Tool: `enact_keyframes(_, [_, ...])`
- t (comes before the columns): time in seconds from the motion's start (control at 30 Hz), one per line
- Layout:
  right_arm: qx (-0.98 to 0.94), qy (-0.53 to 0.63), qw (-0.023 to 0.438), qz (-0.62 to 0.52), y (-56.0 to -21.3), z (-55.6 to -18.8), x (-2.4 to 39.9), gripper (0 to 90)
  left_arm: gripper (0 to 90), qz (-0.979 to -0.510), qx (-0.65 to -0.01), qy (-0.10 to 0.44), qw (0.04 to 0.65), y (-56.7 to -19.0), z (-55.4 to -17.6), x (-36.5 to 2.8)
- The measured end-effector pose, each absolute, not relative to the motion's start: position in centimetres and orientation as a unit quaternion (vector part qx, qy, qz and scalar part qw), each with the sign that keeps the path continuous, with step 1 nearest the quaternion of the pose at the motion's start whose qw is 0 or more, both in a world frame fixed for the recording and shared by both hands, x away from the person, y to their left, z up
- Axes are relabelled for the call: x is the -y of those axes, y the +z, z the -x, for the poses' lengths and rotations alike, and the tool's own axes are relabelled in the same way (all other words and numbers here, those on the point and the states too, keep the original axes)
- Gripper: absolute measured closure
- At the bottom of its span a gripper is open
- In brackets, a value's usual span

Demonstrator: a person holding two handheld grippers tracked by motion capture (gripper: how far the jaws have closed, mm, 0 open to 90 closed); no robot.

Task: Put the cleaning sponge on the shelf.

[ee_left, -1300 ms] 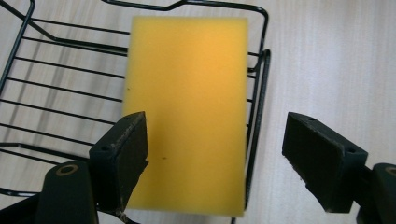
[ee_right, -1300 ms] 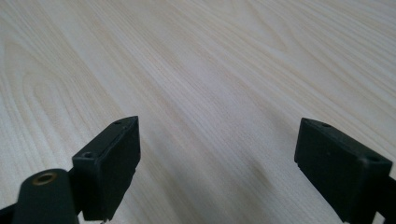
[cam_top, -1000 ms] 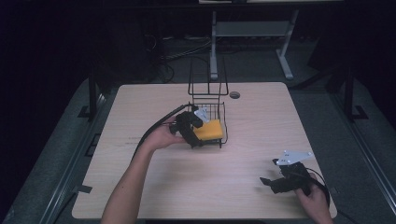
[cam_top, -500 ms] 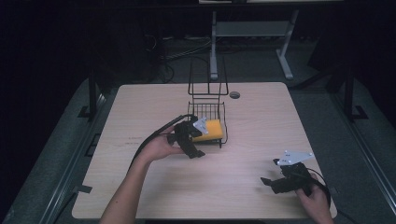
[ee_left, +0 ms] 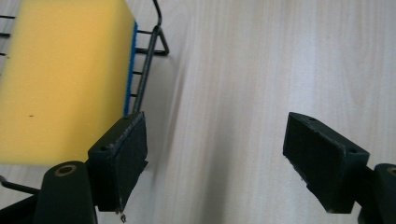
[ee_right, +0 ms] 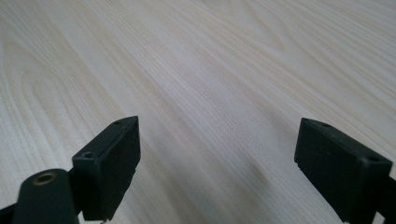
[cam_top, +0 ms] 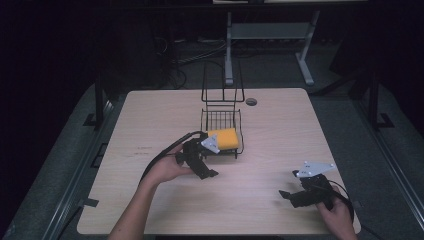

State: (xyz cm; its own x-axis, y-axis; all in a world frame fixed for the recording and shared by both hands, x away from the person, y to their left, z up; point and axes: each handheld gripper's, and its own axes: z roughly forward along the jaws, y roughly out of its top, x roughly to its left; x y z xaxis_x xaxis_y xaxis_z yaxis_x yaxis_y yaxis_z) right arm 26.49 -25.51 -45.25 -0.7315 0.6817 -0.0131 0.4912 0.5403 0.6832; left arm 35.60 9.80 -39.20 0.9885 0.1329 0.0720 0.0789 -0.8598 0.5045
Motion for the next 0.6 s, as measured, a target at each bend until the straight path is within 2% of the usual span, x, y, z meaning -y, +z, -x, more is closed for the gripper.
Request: enact_keyframes(0.6, [-0.869, 0.333, 0.141, -0.337, -45.4, -26.5, 25.1, 14.1, 20.9, -0.958, -0.064, 0.059, 0.274, -39.9, -32.1, -11.9])
